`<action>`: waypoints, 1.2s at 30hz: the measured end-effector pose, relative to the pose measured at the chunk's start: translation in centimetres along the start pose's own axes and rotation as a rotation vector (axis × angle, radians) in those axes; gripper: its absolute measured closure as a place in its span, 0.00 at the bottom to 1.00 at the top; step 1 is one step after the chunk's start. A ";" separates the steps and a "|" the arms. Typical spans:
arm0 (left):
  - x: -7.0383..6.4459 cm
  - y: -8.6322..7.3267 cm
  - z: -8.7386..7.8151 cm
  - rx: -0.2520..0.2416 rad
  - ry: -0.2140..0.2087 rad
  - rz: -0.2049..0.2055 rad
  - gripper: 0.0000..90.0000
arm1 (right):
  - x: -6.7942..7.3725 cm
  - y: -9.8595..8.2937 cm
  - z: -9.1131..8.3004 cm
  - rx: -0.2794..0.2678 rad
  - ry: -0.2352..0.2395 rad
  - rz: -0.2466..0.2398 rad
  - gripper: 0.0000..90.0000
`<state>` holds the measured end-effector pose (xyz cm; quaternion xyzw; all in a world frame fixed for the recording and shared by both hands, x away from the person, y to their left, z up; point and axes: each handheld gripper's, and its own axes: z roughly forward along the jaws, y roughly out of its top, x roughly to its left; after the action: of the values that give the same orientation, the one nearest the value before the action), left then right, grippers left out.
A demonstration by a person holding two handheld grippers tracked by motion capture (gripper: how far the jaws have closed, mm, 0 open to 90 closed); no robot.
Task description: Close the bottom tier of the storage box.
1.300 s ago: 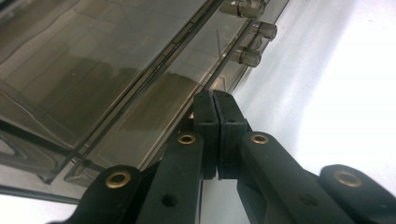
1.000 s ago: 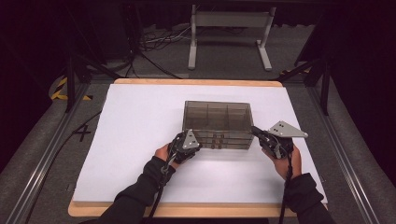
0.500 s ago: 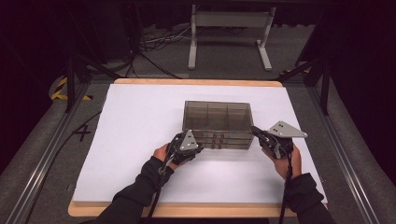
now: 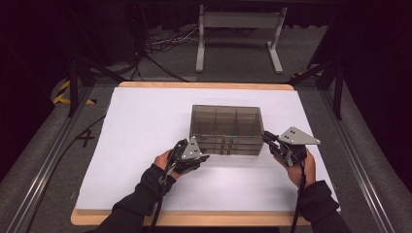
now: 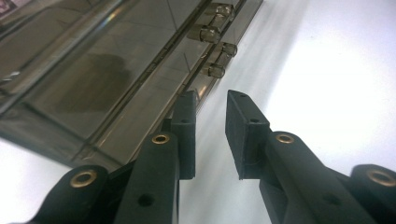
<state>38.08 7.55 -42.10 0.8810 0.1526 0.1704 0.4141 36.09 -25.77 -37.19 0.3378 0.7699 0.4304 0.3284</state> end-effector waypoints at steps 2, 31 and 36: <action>0.0 0.2 -0.3 0.002 0.009 0.011 0.80 | 0.2 -0.1 -0.1 0.009 0.005 -0.013 0.89; 1.6 -1.3 -4.7 -0.036 0.071 0.003 0.60 | 0.6 -2.1 -2.4 0.055 0.009 -0.062 0.60; 1.7 -1.8 -5.0 -0.029 0.078 0.003 0.54 | 0.8 -2.5 -2.6 0.066 0.024 -0.077 0.53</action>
<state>37.20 12.72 -40.24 0.8678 0.1650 0.2072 0.4204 32.99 -27.27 -38.56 0.3133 0.8000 0.3959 0.3242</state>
